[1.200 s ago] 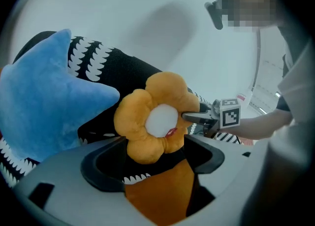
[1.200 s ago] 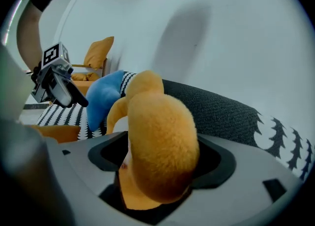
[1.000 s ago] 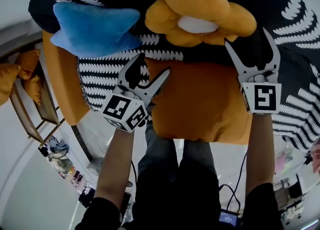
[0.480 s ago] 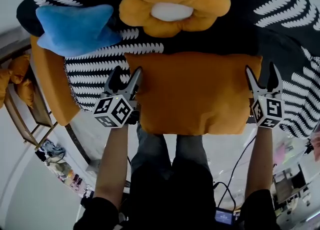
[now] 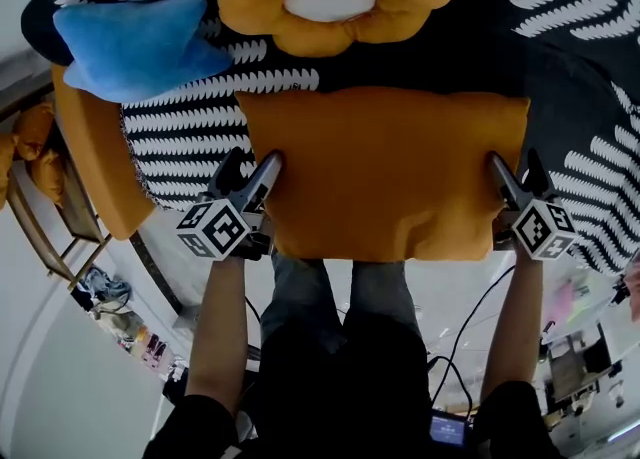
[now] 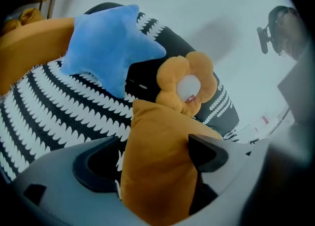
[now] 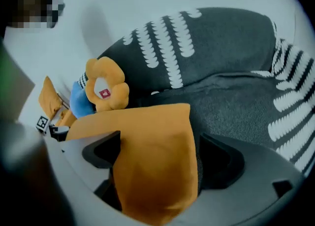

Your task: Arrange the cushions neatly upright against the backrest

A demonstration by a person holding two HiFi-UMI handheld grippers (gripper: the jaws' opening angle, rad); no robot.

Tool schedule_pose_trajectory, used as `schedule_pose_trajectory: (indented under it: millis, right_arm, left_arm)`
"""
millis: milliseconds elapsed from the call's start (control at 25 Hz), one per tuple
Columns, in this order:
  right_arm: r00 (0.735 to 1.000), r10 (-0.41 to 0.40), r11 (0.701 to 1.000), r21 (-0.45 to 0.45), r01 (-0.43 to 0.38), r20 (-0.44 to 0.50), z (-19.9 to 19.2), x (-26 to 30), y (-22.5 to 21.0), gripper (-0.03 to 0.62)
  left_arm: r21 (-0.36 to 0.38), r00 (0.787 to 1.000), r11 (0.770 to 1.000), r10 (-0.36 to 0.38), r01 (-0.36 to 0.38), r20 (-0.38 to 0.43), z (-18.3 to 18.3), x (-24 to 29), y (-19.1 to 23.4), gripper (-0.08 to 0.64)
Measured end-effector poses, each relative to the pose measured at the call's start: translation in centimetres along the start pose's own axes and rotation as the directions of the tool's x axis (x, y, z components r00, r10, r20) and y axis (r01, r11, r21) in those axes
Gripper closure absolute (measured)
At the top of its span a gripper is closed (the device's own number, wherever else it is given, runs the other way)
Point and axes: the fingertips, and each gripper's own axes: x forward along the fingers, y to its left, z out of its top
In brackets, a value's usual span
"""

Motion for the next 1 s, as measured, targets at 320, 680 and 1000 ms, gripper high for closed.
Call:
schedule_pose_trajectory:
  millis: [320, 680, 1000]
  right_arm:
    - [0.986, 0.128, 0.985, 0.131, -0.114, -0.105, -1.5, 2.2, -0.3, 0.095]
    - [0.996, 0.084, 0.995, 0.063, -0.082, -0.024, -2.7, 1.8, 1.9, 0.196]
    - [0.997, -0.039, 0.997, -0.067, 0.044, 0.072, -3.9, -2.1, 6.2, 0.365]
  left_arm:
    - [-0.060, 0.987, 0.993, -0.109, 0.102, -0.119, -3.4, 1.7, -0.8, 0.083]
    - [-0.058, 0.976, 0.982, -0.184, 0.178, -0.120, -4.2, 3.3, -1.0, 0.109]
    - [0.058, 0.965, 0.965, -0.251, 0.255, -0.078, -5.0, -0.1, -3.9, 0.286]
